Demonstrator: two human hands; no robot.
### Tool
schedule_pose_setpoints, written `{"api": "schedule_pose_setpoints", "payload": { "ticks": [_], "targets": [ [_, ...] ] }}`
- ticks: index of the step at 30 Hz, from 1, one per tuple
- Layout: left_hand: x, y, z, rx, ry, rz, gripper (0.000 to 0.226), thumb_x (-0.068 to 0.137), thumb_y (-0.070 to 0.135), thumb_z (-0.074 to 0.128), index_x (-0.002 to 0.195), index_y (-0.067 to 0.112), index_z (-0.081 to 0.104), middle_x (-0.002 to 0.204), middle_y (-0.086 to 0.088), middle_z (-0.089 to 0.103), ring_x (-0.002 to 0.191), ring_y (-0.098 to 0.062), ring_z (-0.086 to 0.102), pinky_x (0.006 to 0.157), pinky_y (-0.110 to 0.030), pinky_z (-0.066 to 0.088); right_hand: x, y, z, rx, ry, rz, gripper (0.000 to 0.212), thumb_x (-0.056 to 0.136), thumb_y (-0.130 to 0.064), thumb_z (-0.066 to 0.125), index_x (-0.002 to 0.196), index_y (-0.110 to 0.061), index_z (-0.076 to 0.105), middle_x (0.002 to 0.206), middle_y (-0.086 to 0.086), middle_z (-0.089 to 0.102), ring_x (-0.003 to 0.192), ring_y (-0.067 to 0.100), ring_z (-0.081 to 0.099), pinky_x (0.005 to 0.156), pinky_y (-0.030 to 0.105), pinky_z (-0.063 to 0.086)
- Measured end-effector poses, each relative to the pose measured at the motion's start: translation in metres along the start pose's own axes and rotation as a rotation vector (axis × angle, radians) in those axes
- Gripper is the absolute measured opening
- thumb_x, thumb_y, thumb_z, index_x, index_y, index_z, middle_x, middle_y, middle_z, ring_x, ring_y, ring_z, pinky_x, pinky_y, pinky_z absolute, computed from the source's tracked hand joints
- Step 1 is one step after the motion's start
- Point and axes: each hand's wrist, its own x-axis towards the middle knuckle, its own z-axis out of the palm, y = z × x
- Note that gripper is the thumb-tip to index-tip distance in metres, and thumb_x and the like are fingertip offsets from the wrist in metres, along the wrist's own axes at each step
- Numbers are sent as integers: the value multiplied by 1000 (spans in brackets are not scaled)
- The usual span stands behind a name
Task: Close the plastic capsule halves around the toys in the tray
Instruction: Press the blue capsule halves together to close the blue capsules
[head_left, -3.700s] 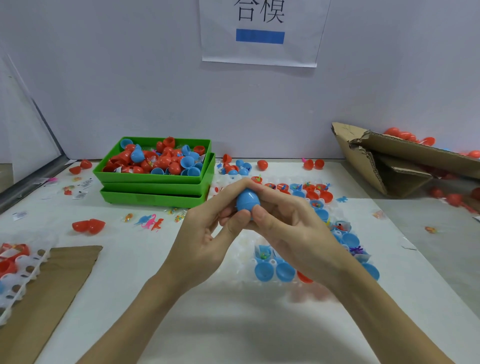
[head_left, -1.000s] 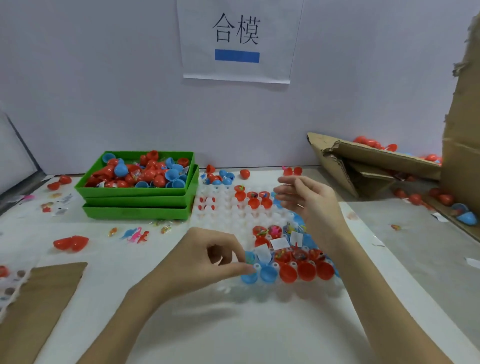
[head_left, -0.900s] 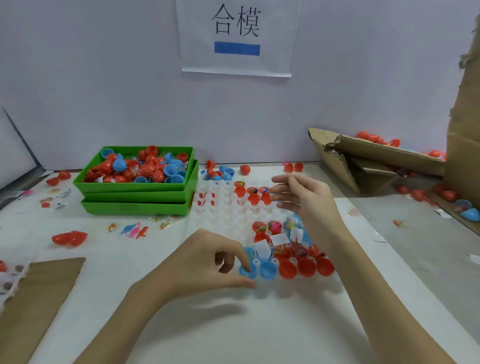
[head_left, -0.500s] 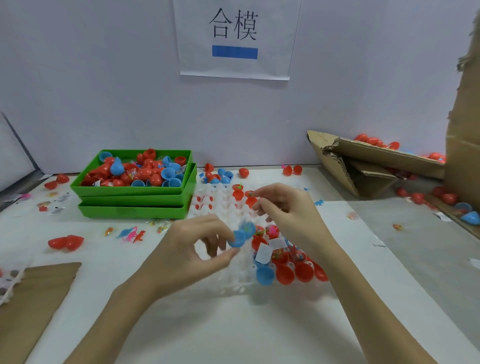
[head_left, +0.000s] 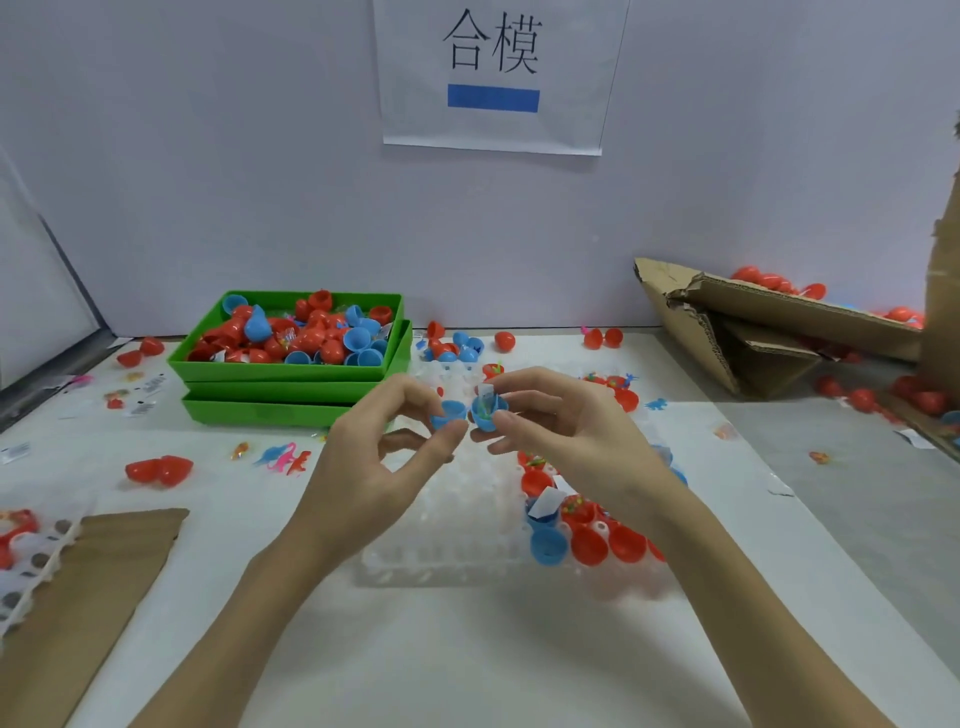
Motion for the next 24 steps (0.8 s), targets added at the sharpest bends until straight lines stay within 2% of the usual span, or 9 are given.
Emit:
{"api": "schedule_pose_setpoints", "payload": {
  "ticks": [3,5,7,10,16,20,24],
  "targets": [
    [1,3,2,31,68,40,22,89,32,75,106,24,64,103,11,68,98,-21,72,80,-24,61,0,3,1,-81,18,-50,23,94,-17,72,116,-21,69,102,-6,77,94,15,76,77,23,61],
    [2,5,3,42,92,59,35,86,30,77,118,25,65,107,16,69,104,-12,70,84,-16,57,0,4,2,-165,56,-78,24,93,-18,74,117,-20,70,103,-5,76,92,15,76,77,25,62],
    [3,4,3,48,89,85,41,84,28,79,123,17,68,111,11,70,105,-12,71,87,-18,58,-1,6,5,-238,85,-113,26,92,-20,75,118,-19,71,104,-5,76,92,15,75,78,27,63],
    [2,4,4,43,70,113,39,85,26,78,119,8,72,116,1,68,106,-21,72,88,-25,60,-2,10,11,-353,117,-177,29,93,-23,74,121,-18,72,106,-7,74,93,13,72,79,28,63],
    [0,6,5,-33,87,17,38,83,22,79,121,16,72,112,6,76,101,-13,76,87,-21,60,-5,3,17,-565,197,-385,35,92,-30,64,124,-16,72,104,0,70,81,9,66,77,10,54],
    [0,7,6,-22,137,46,38,88,19,77,125,19,70,113,11,75,102,-11,74,87,-20,60,-7,1,21,-702,204,-494,30,94,-15,70,123,-6,71,105,8,70,85,18,67,81,22,57],
    [0,4,4,160,107,224,32,93,11,73,125,11,71,116,-1,73,103,-19,73,86,-28,62,-8,2,29,-805,224,-541,30,94,-6,68,123,1,70,103,17,68,84,27,66,78,24,54]
  ]
}}
